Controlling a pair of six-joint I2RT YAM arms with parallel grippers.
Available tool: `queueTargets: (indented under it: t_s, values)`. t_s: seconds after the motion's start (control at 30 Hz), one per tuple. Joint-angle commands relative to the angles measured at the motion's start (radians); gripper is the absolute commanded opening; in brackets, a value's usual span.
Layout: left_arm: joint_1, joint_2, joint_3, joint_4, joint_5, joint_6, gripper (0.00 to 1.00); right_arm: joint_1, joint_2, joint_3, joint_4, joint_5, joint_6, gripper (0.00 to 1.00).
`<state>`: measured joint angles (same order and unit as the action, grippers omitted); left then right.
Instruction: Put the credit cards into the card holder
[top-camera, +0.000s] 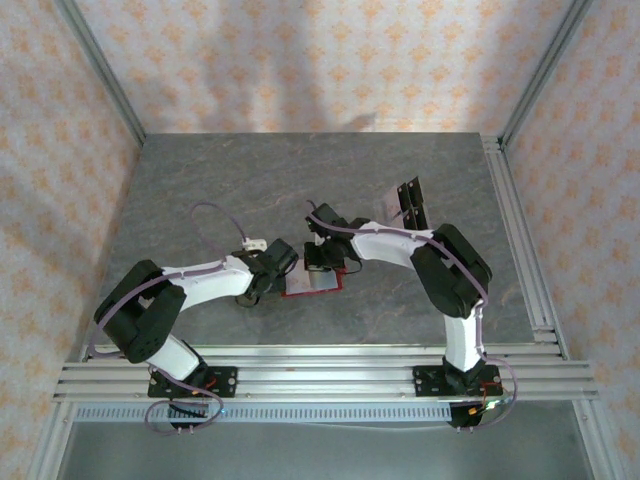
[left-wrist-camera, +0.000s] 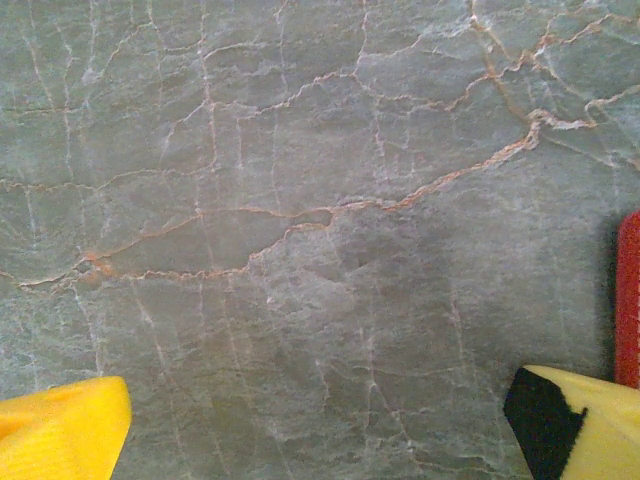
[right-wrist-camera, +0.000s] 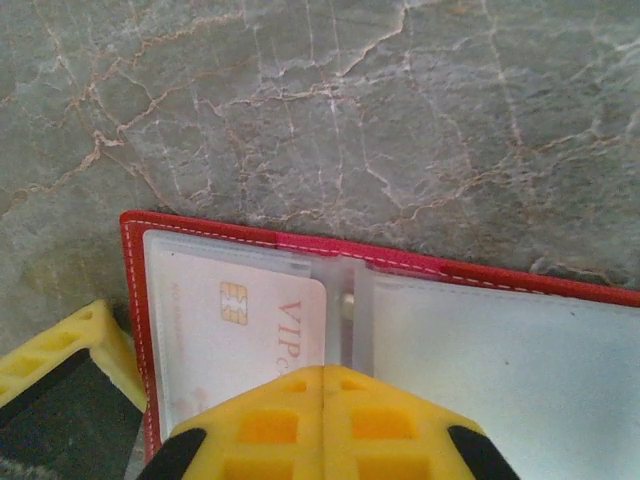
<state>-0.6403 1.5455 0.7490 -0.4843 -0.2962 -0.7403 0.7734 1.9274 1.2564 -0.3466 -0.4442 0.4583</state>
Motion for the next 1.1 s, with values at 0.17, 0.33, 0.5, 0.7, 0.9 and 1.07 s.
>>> queueTargets:
  t_s: [0.17,0.33,0.5,0.7,0.9,1.07]
  values:
    - [0.007,0.019,-0.022,0.009,-0.016,-0.015,1.0,-0.002,-0.19,-0.103,-0.066,0.131,0.034,0.47]
    - [0.007,0.015,-0.03,0.013,-0.014,-0.011,1.0,-0.014,-0.19,-0.147,-0.027,0.125,0.02,0.51]
    - [0.007,0.012,-0.034,0.014,-0.015,-0.011,1.0,-0.016,-0.141,-0.108,-0.024,0.132,-0.02,0.53]
    - [0.006,0.017,-0.033,0.021,-0.007,-0.016,1.0,-0.024,-0.093,-0.061,-0.047,0.148,-0.049,0.53]
    - [0.007,0.025,-0.031,0.024,-0.003,-0.016,1.0,-0.034,-0.068,-0.039,-0.06,0.157,-0.069,0.53]
    - [0.006,0.026,-0.028,0.026,-0.002,-0.014,1.0,-0.038,-0.038,-0.02,-0.069,0.158,-0.082,0.53]
